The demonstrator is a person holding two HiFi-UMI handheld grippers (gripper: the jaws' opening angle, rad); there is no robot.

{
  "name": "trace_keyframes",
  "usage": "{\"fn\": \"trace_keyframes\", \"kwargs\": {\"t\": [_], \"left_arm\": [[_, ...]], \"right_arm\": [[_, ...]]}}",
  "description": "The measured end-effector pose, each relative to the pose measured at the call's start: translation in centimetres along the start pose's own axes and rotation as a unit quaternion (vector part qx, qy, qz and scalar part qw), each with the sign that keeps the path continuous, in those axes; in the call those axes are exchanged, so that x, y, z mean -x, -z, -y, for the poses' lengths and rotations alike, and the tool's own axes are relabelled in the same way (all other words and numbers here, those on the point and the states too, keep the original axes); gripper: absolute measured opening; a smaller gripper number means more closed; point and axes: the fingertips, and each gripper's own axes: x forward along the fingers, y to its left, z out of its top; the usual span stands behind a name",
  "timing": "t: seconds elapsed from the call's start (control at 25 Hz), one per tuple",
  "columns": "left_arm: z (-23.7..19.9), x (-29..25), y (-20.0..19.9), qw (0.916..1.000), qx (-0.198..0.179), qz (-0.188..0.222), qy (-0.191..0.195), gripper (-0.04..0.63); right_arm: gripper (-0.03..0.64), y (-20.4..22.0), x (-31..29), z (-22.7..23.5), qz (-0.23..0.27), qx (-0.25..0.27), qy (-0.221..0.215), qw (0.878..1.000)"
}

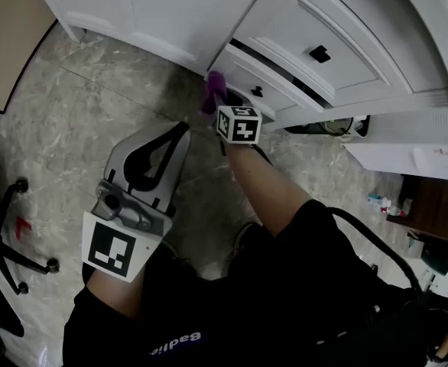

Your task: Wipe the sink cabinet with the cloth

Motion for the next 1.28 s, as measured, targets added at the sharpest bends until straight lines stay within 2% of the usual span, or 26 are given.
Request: {"fn": "trace_keyframes", "kwargs": {"t": [0.16, 0.52, 0.72, 0.88, 1.0, 1.2, 1.28], "left_arm": [[-0.2, -0.2, -0.3, 0.9998, 0.015, 0.011, 0.003, 0.000], [1.9, -4.8, 1.3, 0.9968, 0.059, 0.023, 0.049, 0.000], [2.9, -6.9, 2.9, 0.9946, 0.081, 0.006, 0.065, 0.000], [2.5, -7.2, 2.8, 0.9953, 0.081, 0.006, 0.052, 0.000], [2.1, -6.6, 3.0, 0.9954, 0.089, -0.014, 0.032, 0.000], [1.6, -3.8, 0.7, 0.9905, 0.133, -0.033, -0.015, 0.000], [2.5, -3.1, -1.5, 0.9916, 0.121, -0.042, -0.015, 0.000]], "right_arm": [[0.060, 1.1, 1.2, 3.9, -0.003, -0.014, 0.042, 0.999], [0.060, 5.0, 8.1, 13.0, -0.009, -0.051, 0.121, 0.991], [0.060, 7.4, 11.5, 16.8, -0.027, -0.048, 0.143, 0.988], [0.060, 7.4, 11.6, 17.1, -0.028, -0.055, 0.139, 0.988], [0.060, 7.2, 12.0, 15.4, -0.040, -0.076, 0.119, 0.989], [0.060, 1.4, 15.6, 7.9, -0.045, -0.048, 0.025, 0.998], [0.060, -1.7, 18.3, 5.0, -0.038, -0.047, -0.007, 0.998]]}}
